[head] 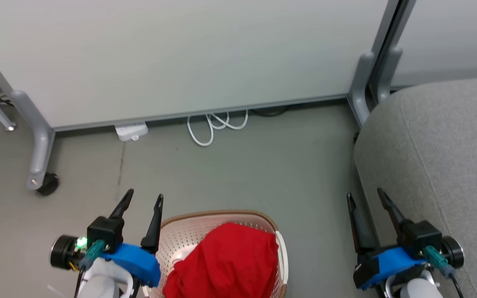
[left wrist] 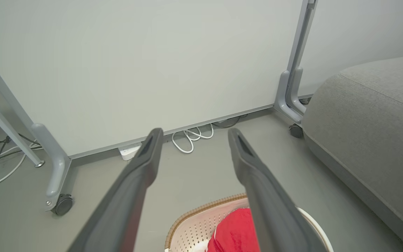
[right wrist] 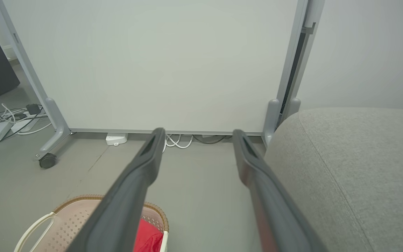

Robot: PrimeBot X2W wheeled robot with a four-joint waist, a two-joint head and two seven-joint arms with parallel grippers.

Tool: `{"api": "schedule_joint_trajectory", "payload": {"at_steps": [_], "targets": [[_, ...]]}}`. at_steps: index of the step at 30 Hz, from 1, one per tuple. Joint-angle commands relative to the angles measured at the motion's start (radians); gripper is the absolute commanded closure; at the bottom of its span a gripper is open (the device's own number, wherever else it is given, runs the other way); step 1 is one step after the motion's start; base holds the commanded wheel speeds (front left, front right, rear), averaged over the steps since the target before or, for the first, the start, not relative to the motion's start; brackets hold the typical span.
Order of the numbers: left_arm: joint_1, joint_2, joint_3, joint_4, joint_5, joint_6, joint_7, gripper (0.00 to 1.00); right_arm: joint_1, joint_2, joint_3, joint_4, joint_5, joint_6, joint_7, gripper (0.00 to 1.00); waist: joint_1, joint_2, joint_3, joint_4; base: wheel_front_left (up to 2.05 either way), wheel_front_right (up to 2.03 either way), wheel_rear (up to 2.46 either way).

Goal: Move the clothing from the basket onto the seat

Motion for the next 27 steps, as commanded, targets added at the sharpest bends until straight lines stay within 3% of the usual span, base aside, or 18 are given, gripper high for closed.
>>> {"api": "schedule_joint_trajectory", "payload": {"at_steps": [1,9,19,27], "targets": [[-0.034,0.011,-0.013,0.02,0.009,-0.005,-0.003,0.0,-0.024,-0.002,0.004,-0.007,-0.003,0.0,-0.004,0.0,-0.0001,0.0,0.061,-0.036,0.0,0.0,0.0],[-0.212,0.051,-0.14,0.193,0.03,-0.014,-0.003,0.0,-0.125,-0.002,0.021,-0.043,-0.002,0.0,-0.003,0.0,-0.0001,0.0,0.233,-0.098,0.0,0.0,0.0],[-0.425,0.108,-0.389,0.478,0.007,-0.012,-0.003,0.0,-0.232,-0.002,0.031,-0.098,0.001,0.0,-0.003,0.0,-0.0001,0.0,0.447,-0.14,0.0,0.0,0.0],[-0.558,0.113,-0.574,0.666,-0.005,-0.012,0.039,0.0,-0.304,-0.002,0.041,-0.132,0.001,0.0,-0.003,0.0,-0.0001,0.0,0.586,-0.153,0.0,0.0,0.0]]}}
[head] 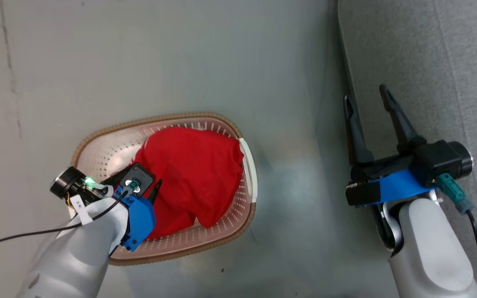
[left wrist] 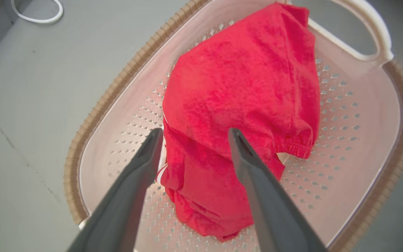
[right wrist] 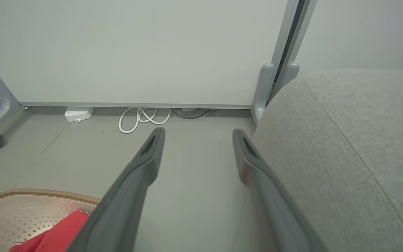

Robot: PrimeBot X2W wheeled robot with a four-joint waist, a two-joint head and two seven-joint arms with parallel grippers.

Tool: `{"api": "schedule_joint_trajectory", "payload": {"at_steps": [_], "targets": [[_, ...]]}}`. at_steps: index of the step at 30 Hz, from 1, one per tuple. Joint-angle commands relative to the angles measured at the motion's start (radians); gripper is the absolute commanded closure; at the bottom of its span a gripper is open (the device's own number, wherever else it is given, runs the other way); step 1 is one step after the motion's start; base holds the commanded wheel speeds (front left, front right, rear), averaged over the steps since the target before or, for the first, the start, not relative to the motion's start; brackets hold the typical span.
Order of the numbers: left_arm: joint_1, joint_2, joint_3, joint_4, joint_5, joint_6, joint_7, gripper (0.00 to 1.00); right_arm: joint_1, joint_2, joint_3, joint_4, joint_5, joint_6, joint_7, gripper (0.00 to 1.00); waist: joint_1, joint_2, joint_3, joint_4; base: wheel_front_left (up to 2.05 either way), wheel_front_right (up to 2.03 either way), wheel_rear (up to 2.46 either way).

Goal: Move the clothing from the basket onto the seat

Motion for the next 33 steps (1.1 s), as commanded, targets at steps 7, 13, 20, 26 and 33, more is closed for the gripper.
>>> {"api": "schedule_joint_trajectory", "payload": {"at_steps": [7,13,20,26,33], "targets": [[-0.091,0.019,-0.141,0.065,-0.01,0.001,0.09,0.0,-0.061,-0.001,-0.006,-0.033,0.001,-0.001,-0.001,0.0,-0.0003,0.0,0.153,-0.017,0.0,0.0,0.0],[-0.139,0.036,-0.214,0.08,-0.009,0.001,0.159,0.0,-0.085,-0.001,-0.008,-0.055,-0.001,-0.001,-0.001,0.0,-0.0003,0.0,0.216,-0.025,0.0,0.0,0.0],[-0.192,0.052,-0.275,0.089,-0.009,0.001,0.235,0.0,-0.1,-0.001,-0.024,-0.095,-0.008,-0.001,-0.001,0.0,-0.0003,0.0,0.299,-0.03,0.0,0.0,0.0],[-0.201,0.049,-0.294,0.092,-0.004,0.013,0.28,0.0,-0.094,-0.001,-0.035,-0.133,-0.016,-0.001,-0.001,0.0,-0.0003,0.0,0.346,-0.026,0.0,0.0,0.0],[-0.215,0.047,-0.303,0.093,-0.012,0.029,0.305,0.08,-0.082,-0.001,-0.041,-0.151,-0.028,-0.001,-0.001,0.0,-0.0003,0.0,0.363,-0.023,0.0,0.0,0.0]]}}
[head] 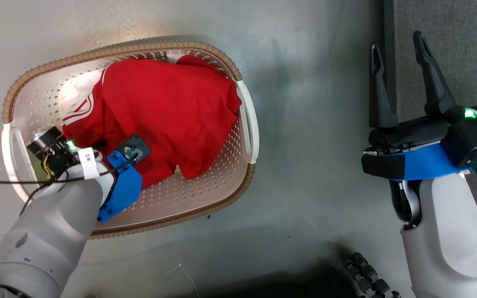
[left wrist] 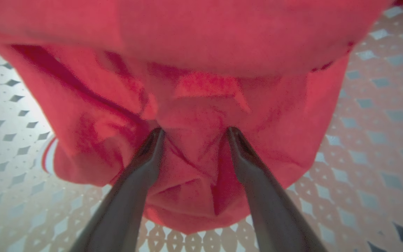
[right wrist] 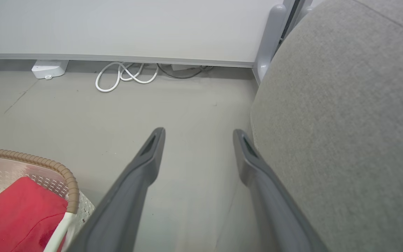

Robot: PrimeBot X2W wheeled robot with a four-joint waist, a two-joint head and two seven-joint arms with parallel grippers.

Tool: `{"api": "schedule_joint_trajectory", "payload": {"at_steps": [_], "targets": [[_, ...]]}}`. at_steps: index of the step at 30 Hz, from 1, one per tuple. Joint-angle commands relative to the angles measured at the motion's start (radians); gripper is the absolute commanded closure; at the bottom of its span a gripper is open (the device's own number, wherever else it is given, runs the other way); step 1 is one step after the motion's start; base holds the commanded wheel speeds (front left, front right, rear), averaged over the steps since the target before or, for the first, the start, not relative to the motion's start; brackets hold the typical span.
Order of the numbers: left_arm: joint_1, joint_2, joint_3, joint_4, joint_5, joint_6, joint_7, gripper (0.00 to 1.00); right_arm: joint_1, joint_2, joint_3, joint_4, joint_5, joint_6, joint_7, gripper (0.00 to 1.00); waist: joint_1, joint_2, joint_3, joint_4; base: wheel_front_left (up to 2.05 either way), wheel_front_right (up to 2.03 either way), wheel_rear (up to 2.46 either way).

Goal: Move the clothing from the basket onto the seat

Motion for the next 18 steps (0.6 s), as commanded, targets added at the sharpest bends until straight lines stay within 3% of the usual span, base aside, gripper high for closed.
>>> {"api": "schedule_joint_trajectory", "payload": {"at_steps": [1,2,10,18], "targets": [[-0.02,0.007,-0.004,0.002,0.0,0.001,0.003,0.58,-0.004,-0.001,-0.001,-0.006,-0.004,-0.001,-0.001,0.0,0.0,-0.0001,0.001,-0.001,0.0,0.0,0.0],[-0.024,0.007,-0.006,0.002,0.001,0.001,0.008,1.0,-0.005,-0.001,-0.001,-0.004,-0.004,-0.001,-0.001,0.0,0.0,-0.0001,0.001,-0.001,0.0,0.0,0.0],[-0.006,0.009,-0.016,0.003,-0.019,-0.011,-0.004,1.0,-0.007,-0.001,-0.005,0.015,0.004,-0.001,-0.001,0.0,0.0,-0.0001,-0.042,-0.001,0.0,0.0,0.0],[0.021,-0.04,-0.007,0.003,-0.061,-0.018,-0.054,1.0,0.032,-0.001,-0.022,0.049,-0.009,-0.001,-0.001,0.0,0.0,-0.0001,-0.153,0.027,0.0,0.0,0.0]]}}
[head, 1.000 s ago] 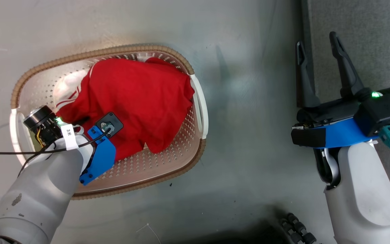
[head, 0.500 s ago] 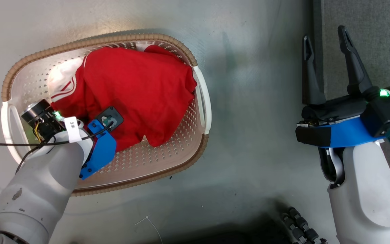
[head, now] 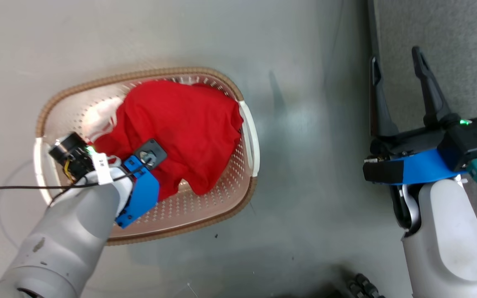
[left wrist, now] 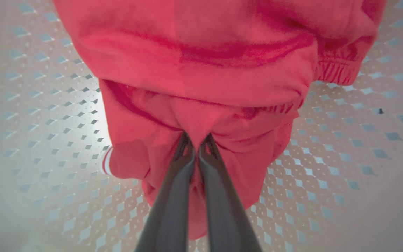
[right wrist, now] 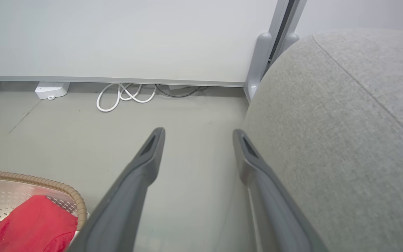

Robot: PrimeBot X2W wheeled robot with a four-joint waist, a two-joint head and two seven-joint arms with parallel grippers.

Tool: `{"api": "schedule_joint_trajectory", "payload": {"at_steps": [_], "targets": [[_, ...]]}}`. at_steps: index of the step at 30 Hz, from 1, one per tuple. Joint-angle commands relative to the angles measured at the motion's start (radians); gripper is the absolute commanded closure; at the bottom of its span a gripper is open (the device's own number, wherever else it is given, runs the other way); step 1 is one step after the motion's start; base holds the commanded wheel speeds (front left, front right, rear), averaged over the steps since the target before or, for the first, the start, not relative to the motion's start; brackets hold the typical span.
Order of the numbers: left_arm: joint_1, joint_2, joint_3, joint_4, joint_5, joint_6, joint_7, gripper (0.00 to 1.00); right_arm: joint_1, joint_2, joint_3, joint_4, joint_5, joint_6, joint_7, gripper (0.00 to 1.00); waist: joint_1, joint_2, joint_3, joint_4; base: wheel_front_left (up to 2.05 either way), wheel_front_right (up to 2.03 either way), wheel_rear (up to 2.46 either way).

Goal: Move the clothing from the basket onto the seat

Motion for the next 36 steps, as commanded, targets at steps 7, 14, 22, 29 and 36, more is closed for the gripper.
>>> {"api": "schedule_joint_trajectory", "payload": {"at_steps": [7,14,22,29,36], "targets": [[0.039,-0.067,0.016,0.001,-0.046,-0.002,-0.025,1.0,0.055,-0.001,-0.012,0.033,-0.012,-0.001,-0.001,0.0,0.0,0.0,-0.162,0.046,0.0,0.0,0.0],[0.107,-0.111,0.035,-0.028,-0.102,0.027,-0.059,1.0,0.11,-0.001,-0.024,0.065,-0.021,-0.001,-0.001,0.0,0.0,0.0,-0.311,0.084,0.0,0.0,0.0],[0.178,-0.097,0.056,-0.044,-0.159,0.003,-0.207,1.0,0.187,-0.001,-0.043,0.094,-0.033,-0.001,-0.001,0.0,0.0,0.0,-0.462,0.134,0.0,0.0,0.0],[0.196,-0.091,0.096,-0.084,-0.218,-0.004,-0.274,1.0,0.25,-0.001,-0.047,0.114,-0.032,-0.001,-0.001,0.0,0.0,0.0,-0.58,0.171,0.0,0.0,0.0],[0.191,-0.087,0.165,-0.167,-0.28,0.02,-0.291,1.0,0.304,-0.001,-0.041,0.127,-0.024,-0.001,-0.001,0.0,0.0,0.0,-0.682,0.188,0.0,0.0,0.0]]}}
